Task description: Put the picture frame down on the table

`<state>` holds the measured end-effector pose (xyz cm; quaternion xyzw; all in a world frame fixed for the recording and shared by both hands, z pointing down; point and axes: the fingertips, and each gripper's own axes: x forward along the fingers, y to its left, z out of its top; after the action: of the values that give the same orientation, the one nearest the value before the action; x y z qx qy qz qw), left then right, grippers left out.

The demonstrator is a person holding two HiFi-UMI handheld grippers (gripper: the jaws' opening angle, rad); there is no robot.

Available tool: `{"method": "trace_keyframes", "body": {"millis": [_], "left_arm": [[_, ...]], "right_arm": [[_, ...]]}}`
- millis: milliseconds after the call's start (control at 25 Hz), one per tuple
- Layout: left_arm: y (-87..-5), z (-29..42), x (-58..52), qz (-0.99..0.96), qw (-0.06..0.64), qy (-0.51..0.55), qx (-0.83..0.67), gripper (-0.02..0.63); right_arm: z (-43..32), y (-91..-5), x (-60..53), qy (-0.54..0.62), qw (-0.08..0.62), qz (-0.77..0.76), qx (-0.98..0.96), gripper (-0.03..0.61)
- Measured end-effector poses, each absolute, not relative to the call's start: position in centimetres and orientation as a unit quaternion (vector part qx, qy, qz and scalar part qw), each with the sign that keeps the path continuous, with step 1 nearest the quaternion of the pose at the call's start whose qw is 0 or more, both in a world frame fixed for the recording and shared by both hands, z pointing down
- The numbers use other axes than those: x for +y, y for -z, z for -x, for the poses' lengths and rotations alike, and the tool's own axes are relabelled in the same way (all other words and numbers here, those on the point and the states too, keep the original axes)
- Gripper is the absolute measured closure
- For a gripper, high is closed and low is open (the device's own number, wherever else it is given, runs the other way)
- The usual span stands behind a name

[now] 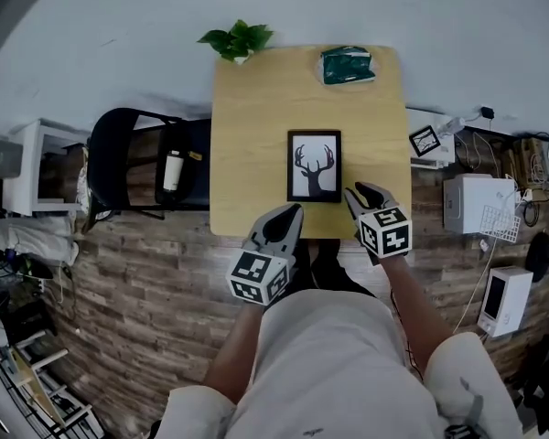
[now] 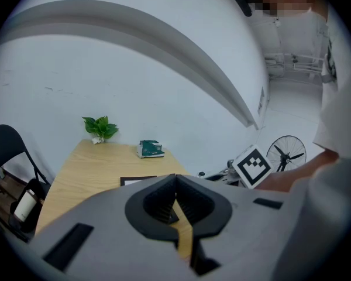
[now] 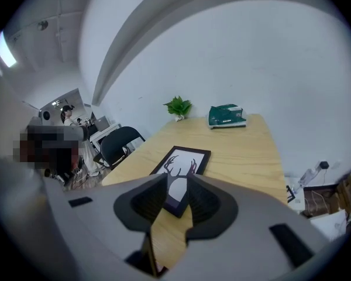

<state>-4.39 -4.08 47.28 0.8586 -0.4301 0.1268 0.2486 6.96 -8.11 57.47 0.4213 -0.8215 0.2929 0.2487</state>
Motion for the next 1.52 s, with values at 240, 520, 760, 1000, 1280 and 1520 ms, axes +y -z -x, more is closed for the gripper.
{"method": "trace_keyframes", "body": {"millis": [240,520,760,1000,1280,1520], "left_arm": [[-46.3,4.5,-3.3,-0.857,0.240,-0.120,-0.440,0.607],[-45.0,4.3,-3.1,-0.859,0.228,-0.108,-0.446,0.607],[-43.9,4.0,-2.8,-0.862,0.220,-0.100,-0.446,0.607],[-42.7,4.1,-2.9,-0.864,0.214,-0.093,-0.446,0.607],[-41.3,3.9,-3.4,-0.868,0.203,-0.088,-0.445,0.607],[-41.1,3.9,-3.4,-0.869,0.202,-0.088,-0.443,0.607]], "right_arm": [[-7.1,-53.8,-7.1,-0.244,0.239,-0.418,-0.842,0.477],[-6.5,-48.9,-6.4,-0.183,0.209,-0.407,-0.870,0.483],[-5.9,-45.5,-5.6,-0.157,0.173,-0.399,-0.887,0.496],[-5.5,-43.4,-4.9,-0.149,0.155,-0.392,-0.895,0.517],[-5.8,-41.9,-4.8,-0.135,0.150,-0.390,-0.898,0.540],[-5.8,-41.1,-4.5,-0.128,0.145,-0.389,-0.901,0.566]]}}
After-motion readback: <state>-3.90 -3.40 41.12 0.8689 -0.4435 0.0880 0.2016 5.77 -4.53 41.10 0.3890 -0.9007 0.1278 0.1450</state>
